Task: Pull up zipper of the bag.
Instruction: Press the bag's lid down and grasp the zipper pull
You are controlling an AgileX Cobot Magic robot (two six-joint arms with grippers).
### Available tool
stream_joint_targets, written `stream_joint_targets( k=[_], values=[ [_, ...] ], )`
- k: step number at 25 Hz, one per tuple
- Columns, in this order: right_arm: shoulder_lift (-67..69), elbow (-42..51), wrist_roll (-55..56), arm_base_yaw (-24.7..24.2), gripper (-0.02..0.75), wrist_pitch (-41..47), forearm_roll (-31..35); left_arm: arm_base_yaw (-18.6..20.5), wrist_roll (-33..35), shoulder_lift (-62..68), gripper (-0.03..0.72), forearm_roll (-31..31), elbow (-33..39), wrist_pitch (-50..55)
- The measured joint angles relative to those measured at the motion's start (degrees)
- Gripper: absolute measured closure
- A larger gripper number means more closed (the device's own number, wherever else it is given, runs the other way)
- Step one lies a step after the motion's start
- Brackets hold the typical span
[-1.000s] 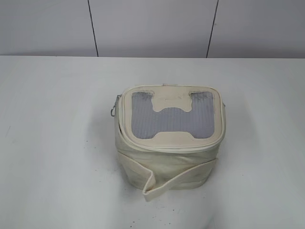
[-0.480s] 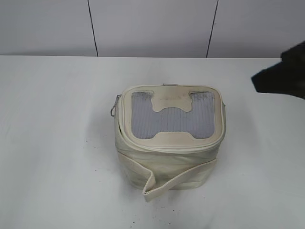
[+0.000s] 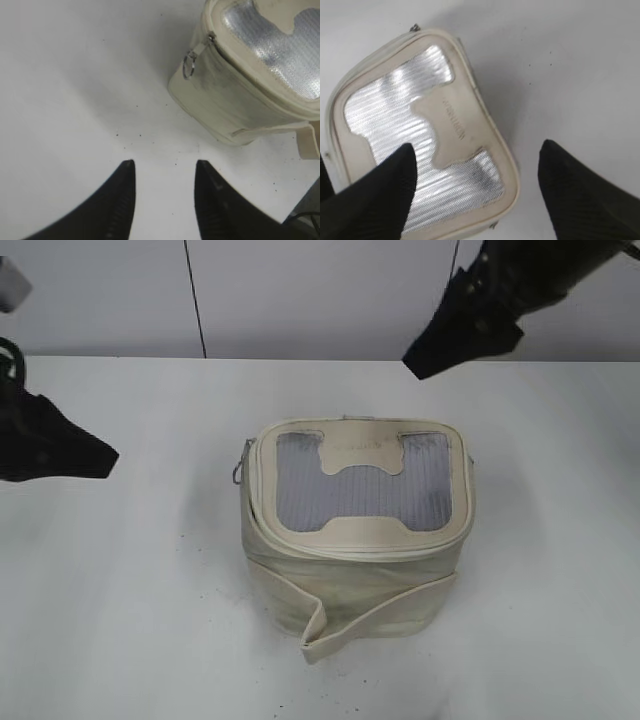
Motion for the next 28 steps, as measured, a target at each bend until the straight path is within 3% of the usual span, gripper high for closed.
stream_joint_targets(
  k=[9,15,28],
  values=[
    [16.73,-18.55,-2.29,0.06,0.153,8.97,5.48,-3.87,1.87,11.11,0.380,0.33,-4.72,-0.40],
    [23.04,-20.46,-4.03,2.03,0.200,9.98,6.09,-5.35,1.93,15.17,0.380,0.31,-8.76,-0.88],
    [32.94,-28.86,-4.88,5.33,0.210,8.83,6.21,-5.35,1.93,15.44,0.377,0.15,-10.51,-1.07]
  ],
)
